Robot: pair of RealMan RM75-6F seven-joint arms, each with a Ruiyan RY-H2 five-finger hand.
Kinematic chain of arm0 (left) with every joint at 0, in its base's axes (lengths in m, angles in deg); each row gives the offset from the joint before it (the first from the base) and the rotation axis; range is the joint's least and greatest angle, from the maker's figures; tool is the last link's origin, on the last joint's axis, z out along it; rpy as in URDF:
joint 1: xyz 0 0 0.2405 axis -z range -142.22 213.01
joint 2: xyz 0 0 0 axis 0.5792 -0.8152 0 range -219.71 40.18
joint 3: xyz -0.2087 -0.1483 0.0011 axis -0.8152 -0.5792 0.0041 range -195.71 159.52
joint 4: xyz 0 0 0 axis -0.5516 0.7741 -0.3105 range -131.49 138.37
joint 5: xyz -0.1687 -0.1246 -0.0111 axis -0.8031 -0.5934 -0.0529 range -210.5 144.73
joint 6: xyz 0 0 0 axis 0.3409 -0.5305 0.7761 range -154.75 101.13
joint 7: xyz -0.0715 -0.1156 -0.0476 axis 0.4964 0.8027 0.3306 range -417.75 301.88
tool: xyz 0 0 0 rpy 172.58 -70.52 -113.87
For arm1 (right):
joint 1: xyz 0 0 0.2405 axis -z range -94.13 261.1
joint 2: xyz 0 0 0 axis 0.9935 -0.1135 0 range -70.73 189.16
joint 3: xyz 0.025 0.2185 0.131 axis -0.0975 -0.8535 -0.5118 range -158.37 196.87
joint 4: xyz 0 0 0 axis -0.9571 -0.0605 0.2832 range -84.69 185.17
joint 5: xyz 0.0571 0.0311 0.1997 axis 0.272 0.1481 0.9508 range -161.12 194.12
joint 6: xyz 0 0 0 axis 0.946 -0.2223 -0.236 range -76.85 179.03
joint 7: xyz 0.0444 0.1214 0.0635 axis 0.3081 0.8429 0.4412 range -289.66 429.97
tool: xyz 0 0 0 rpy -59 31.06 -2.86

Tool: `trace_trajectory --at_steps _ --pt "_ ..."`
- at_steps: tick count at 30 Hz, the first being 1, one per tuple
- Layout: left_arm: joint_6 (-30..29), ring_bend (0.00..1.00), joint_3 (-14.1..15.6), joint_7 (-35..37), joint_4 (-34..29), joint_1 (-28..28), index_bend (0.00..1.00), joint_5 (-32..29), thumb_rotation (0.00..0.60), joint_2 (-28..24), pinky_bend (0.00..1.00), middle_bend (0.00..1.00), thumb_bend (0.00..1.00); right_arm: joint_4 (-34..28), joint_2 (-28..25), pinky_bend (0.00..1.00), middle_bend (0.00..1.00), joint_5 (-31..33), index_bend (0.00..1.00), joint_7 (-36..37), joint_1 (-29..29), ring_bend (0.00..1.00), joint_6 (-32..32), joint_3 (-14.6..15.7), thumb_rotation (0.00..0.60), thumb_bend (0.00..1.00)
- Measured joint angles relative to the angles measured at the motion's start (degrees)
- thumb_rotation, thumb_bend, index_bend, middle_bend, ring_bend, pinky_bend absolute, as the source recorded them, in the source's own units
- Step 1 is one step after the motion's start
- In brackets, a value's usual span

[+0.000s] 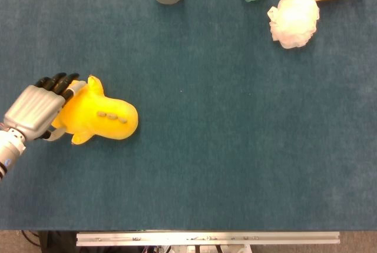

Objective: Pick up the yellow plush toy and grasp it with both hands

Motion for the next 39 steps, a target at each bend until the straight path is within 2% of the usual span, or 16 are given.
trace_trajectory --at_steps 6,8,10,14,17,25,31,39 --pt "2.3 0.0 0.7 6.1 6.3 2.3 0.0 2.1 0.6 3.9 0.16 0.0 0.27 -0.2 -0.3 0.37 0.4 0.0 0.38 0.0 0.3 0.28 -0.4 0.1 0.6 0.23" --pt "2.8 0.05 0.9 7.3 7.5 2.8 0.03 2.2 0.6 5.1 0.18 0.03 0.27 -0.2 -0.4 0.37 0.4 0.1 0.38 0.1 0.4 0.28 -0.6 0.1 0.6 0.23" --pt "2.9 0.12 1.0 8.1 8.8 3.2 0.1 2.3 0.6 6.2 0.25 0.09 0.27 -0.2 -0.3 0.37 0.4 0.1 0.38 0.2 0.5 0.28 -0.6 0.1 0.6 0.23" --pt "2.6 0.3 1.0 9.6 10.4 3.5 0.33 2.1 0.6 7.8 0.47 0.28 0.27 0.0 -0.2 0.37 0.4 -0.3 0.38 0.3 0.1 0.28 -0.1 0.2 0.6 0.23" --pt "2.2 0.38 0.7 11.8 10.7 3.7 0.41 1.8 0.6 8.2 0.54 0.38 0.27 0.0 -0.2 0.37 0.4 -0.7 0.38 0.6 -0.4 0.28 0.3 0.1 0.6 0.23" --pt "2.0 0.39 0.3 18.5 8.8 4.8 0.41 1.5 0.6 6.2 0.54 0.4 0.27 -1.9 -0.5 0.37 0.4 -3.0 0.38 2.3 -3.0 0.28 2.4 -0.2 0.6 0.23" --pt "2.3 0.39 0.1 21.2 5.6 6.1 0.4 1.6 0.6 3.8 0.55 0.4 0.27 -3.2 -0.4 0.37 0.4 -5.0 0.38 3.4 -5.5 0.28 4.5 -0.5 0.6 0.23" --pt "2.7 0.39 -0.8 24.6 3.7 6.4 0.41 -0.8 0.6 3.5 0.55 0.42 0.27 -3.5 0.0 0.37 0.4 -6.2 0.38 5.0 -6.9 0.28 5.3 -0.3 0.6 0.23"
